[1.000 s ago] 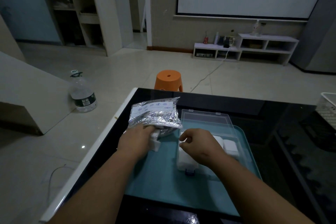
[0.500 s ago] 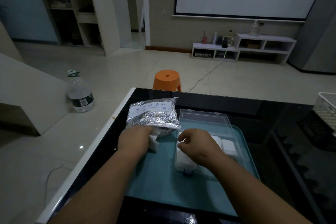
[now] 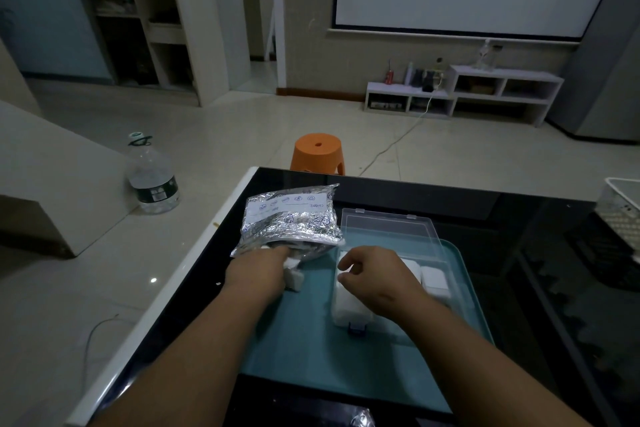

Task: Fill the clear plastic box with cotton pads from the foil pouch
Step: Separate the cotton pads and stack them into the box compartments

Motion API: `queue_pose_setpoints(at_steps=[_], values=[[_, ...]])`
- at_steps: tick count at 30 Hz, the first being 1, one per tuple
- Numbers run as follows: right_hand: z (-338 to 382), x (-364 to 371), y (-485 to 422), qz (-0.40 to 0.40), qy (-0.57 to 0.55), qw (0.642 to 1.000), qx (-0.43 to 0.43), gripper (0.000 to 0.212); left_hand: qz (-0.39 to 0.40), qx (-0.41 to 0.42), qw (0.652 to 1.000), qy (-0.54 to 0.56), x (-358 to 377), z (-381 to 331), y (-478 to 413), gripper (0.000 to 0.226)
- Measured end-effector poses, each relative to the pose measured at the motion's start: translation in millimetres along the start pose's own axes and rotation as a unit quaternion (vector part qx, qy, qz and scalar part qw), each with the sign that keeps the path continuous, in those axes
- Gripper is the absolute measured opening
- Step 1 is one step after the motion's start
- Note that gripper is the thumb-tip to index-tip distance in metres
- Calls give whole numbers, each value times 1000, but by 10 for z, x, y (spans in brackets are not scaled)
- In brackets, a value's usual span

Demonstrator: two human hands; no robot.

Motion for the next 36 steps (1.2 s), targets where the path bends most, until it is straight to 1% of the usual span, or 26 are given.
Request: queue_pose_setpoints(at_steps=[3, 9, 12, 15, 19, 22, 24, 26, 28, 32, 36], values=[[-1, 2, 6, -1, -1, 1000, -1, 23, -31, 2, 1000, 1, -34, -6, 4, 37], [11, 0, -1, 0, 0, 1000, 2, 22, -49, 3, 999, 15, -102, -17, 48, 36], [-6, -6, 7, -2, -6, 1000, 6, 22, -47, 7, 999, 22, -153, -50, 65, 39], [-9, -38, 11, -8, -18, 1000, 4, 21, -50, 10, 998, 42, -248, -116, 85, 40], [-16, -66, 8, -14, -42, 999, -1, 18, -44, 17, 996, 73, -365, -182, 105, 24], [-24, -78, 0, -20, -57, 998, -2, 18, -33, 4, 993, 112, -399, -141, 80, 23], [-38, -92, -5, -29, -71, 997, 0, 18, -40, -3, 987, 158, -423, -107, 57, 23], [-55, -107, -7, -39, -92, 995, 6, 16, -33, 2, 970, 241, -417, -72, 23, 19], [-69, -123, -8, -46, -114, 992, 13, 15, -21, 8, 944, 330, -402, -60, 11, 19], [-91, -126, -9, -51, -162, 985, 24, 15, -14, -7, 885, 465, -390, -62, 38, 29], [-117, -119, -12, -57, -254, 965, 21, 17, 19, -44, 816, 576, -348, -110, 44, 13]])
Point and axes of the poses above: each hand's wrist, its own y-axis away from the middle knuckle, its own x-axis out of the palm, z = x × y, the point moved 6 cm from there along -y, towards the middle knuckle, and after that the axes turned 8 degrees about z, right-handed, at the moved point
